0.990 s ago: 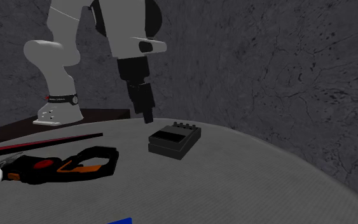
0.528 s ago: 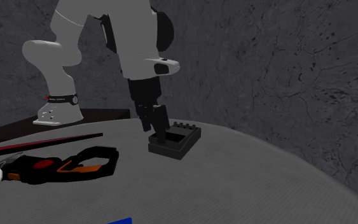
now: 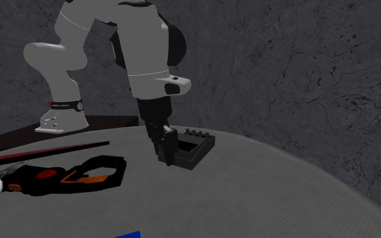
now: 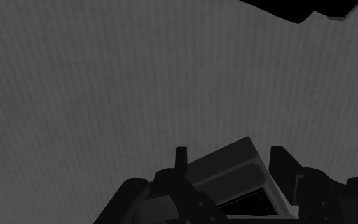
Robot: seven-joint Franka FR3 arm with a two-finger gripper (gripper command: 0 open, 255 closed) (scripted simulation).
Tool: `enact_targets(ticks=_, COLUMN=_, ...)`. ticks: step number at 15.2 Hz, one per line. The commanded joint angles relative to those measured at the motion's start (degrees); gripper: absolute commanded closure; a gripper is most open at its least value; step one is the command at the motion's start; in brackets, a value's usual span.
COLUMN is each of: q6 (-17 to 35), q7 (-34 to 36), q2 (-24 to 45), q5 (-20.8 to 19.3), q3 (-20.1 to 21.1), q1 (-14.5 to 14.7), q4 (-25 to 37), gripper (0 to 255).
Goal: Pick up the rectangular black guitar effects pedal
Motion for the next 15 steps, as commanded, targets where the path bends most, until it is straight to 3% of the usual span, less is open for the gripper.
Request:
enact_targets(ticks=1, q6=0.04, q7=-0.02, q2=0.03, q5=0.03, q3=0.03, q1=0.00, q4=-0.02, gripper=255)
enact_targets(ticks=15, q6=-3.04, q7=1.65, q2=-3.32, q5=-2.22, q3=-1.72, q1=1.11, q4=0.01, gripper=255)
